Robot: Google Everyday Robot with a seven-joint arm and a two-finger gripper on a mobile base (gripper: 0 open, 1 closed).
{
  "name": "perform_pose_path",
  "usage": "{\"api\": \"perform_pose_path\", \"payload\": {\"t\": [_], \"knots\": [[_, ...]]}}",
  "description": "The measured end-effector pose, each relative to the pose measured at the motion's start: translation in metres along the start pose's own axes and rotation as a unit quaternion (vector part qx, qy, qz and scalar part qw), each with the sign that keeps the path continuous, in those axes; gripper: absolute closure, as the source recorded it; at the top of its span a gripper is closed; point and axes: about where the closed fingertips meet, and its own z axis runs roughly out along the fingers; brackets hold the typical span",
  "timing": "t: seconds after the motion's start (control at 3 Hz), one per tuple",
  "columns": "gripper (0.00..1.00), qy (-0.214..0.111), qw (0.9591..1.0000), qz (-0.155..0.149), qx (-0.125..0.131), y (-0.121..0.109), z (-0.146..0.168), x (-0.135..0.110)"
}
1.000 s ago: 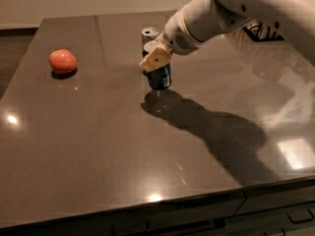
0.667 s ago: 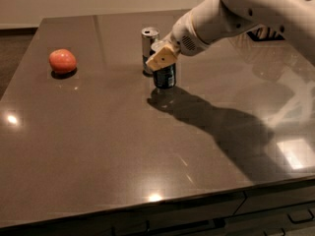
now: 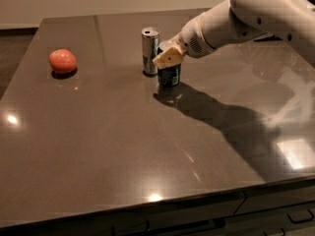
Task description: Move pepsi can near redbull can
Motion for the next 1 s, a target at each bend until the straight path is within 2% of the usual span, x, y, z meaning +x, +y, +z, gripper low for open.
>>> {"api": "perform_pose_path", "payload": {"t": [0.67, 1.0], "knots": [[0.15, -0.005, 0.9999, 0.014, -0.004, -0.007, 0.0056, 0.0056], [0.0, -0.007, 0.9998, 0.017, -0.01, -0.0062, 0.0089, 0.0076]]}}
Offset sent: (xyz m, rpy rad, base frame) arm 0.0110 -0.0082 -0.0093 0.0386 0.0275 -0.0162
